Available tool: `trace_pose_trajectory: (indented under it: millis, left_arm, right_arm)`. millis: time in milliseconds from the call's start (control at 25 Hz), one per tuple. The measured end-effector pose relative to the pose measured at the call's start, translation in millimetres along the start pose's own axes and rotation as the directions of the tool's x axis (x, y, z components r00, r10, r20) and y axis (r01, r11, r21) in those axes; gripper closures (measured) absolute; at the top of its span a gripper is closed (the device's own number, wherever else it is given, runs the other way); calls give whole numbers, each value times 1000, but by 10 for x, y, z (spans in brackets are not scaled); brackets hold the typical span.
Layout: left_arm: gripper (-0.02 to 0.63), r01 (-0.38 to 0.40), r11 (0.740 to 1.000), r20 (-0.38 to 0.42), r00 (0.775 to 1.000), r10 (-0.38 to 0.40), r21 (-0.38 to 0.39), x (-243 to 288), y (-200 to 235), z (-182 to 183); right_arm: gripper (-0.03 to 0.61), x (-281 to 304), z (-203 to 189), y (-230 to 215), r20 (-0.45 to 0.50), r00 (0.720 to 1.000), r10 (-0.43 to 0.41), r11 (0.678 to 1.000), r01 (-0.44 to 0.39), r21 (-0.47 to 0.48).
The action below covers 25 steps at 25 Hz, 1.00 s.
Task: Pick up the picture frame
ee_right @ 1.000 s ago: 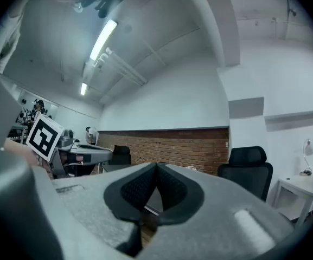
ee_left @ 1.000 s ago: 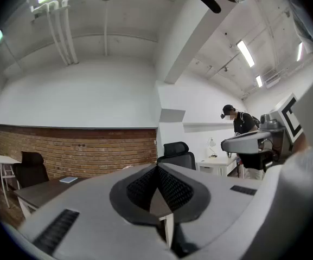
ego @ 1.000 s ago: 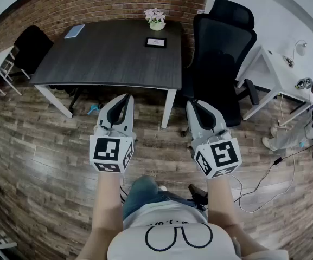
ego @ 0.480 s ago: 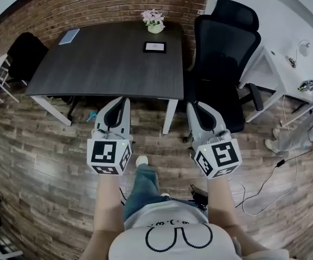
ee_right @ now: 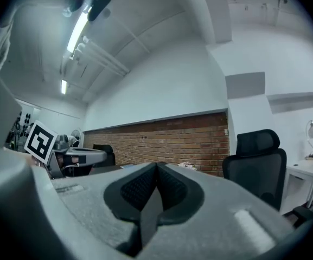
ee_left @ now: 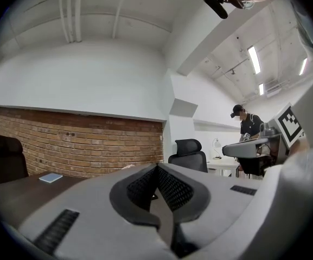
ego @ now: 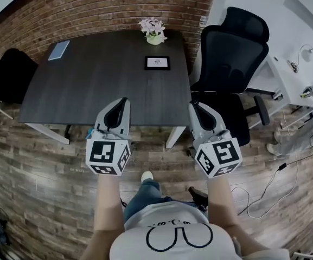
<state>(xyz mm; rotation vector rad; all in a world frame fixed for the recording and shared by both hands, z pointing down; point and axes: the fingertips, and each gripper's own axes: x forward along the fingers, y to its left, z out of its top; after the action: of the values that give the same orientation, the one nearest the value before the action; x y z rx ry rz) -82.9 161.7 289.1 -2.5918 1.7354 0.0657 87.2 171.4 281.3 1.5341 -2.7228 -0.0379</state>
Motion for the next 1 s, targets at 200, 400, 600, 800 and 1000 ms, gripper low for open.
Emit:
trace_pose_trajectory:
  millis: [200, 400, 600, 800, 1000]
  left_arm:
    - [615, 25, 1000, -14, 1000, -25, -3, 467, 491, -48]
    - [615, 53, 998, -30, 998, -54, -27, 803, 756, -148]
    - [615, 72, 994, -69, 995, -78, -86, 1085, 927, -268]
    - [615, 86, 990, -80, 992, -95, -108, 1389, 1012, -359]
    - [615, 95, 992, -106, 989, -103, -85, 1763, 1081, -471]
  right_arm:
    - [578, 655, -11, -20, -12, 999, -39, 999, 39, -6]
    - [578, 1038, -117, -97, -45, 997, -69, 998, 69, -7]
    - [578, 1284, -131, -291, -49, 990, -133, 991, 132, -10]
    - [578, 1511, -213, -515, -64, 986, -157, 988, 157, -1]
    - [573, 1819, -311, -769, -78, 985, -151, 988, 152, 8]
